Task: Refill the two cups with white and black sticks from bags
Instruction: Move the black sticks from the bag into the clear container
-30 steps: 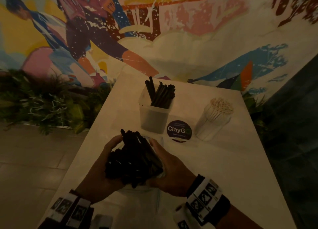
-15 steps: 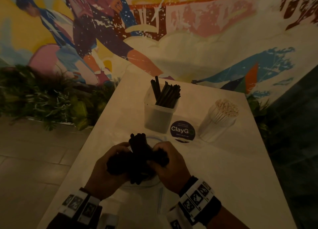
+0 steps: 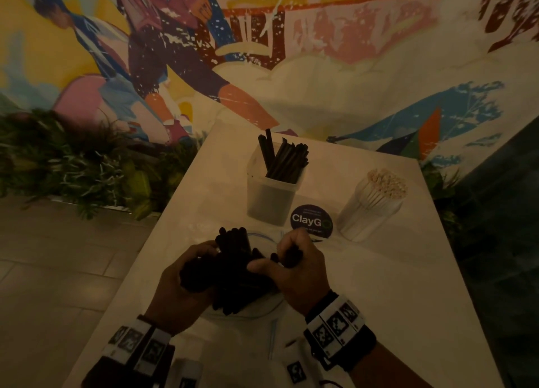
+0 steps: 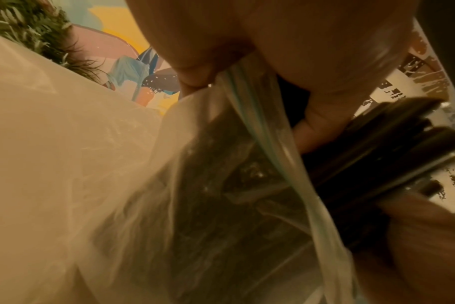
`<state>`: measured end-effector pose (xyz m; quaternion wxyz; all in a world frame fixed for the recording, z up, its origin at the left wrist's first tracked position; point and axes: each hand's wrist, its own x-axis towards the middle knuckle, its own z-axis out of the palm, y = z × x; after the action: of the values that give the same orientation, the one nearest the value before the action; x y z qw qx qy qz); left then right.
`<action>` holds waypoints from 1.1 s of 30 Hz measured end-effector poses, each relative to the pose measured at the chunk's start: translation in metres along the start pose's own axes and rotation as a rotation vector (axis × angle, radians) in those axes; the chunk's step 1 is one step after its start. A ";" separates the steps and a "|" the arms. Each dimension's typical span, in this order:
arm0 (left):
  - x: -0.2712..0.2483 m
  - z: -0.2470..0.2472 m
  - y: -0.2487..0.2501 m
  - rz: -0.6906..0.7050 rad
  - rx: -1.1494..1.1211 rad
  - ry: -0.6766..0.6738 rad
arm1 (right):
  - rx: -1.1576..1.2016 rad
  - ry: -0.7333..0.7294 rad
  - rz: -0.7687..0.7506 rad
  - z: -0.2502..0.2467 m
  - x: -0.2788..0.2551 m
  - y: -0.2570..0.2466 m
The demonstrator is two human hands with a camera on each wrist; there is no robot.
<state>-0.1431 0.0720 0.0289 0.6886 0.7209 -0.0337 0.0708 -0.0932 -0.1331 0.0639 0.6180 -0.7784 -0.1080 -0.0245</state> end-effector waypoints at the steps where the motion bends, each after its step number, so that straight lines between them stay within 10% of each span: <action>1: 0.000 0.001 0.000 -0.002 -0.015 0.002 | 0.026 0.015 -0.005 0.000 0.001 -0.001; 33: 0.003 0.003 -0.003 -0.025 -0.037 0.016 | 0.018 -0.001 0.007 -0.001 0.001 0.026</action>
<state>-0.1399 0.0697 0.0259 0.7030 0.7077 -0.0204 0.0674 -0.0873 -0.1390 0.0395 0.6251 -0.7731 -0.1059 -0.0209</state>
